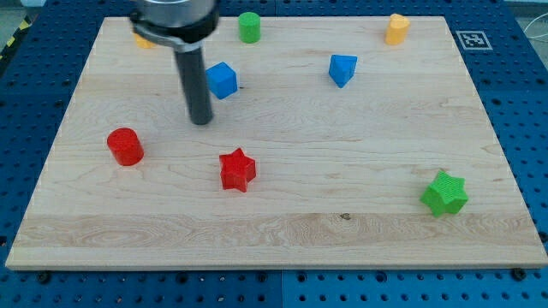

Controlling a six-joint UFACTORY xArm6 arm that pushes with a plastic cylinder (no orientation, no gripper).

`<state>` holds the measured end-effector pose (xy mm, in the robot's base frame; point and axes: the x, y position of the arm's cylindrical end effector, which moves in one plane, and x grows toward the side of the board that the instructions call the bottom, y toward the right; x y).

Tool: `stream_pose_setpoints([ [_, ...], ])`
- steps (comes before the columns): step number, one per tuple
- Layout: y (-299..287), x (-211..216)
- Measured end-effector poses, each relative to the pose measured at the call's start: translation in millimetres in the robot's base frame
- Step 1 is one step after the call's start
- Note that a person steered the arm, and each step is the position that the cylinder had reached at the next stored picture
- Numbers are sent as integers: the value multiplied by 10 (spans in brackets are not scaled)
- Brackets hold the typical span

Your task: Slide the yellow hexagon towards the center

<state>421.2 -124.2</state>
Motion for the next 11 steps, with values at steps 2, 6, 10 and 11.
stream_pose_setpoints([
  [2, -702, -476],
  [6, -1809, -1031],
  [10, -1485, -1918],
  [11, -1386, -1948],
])
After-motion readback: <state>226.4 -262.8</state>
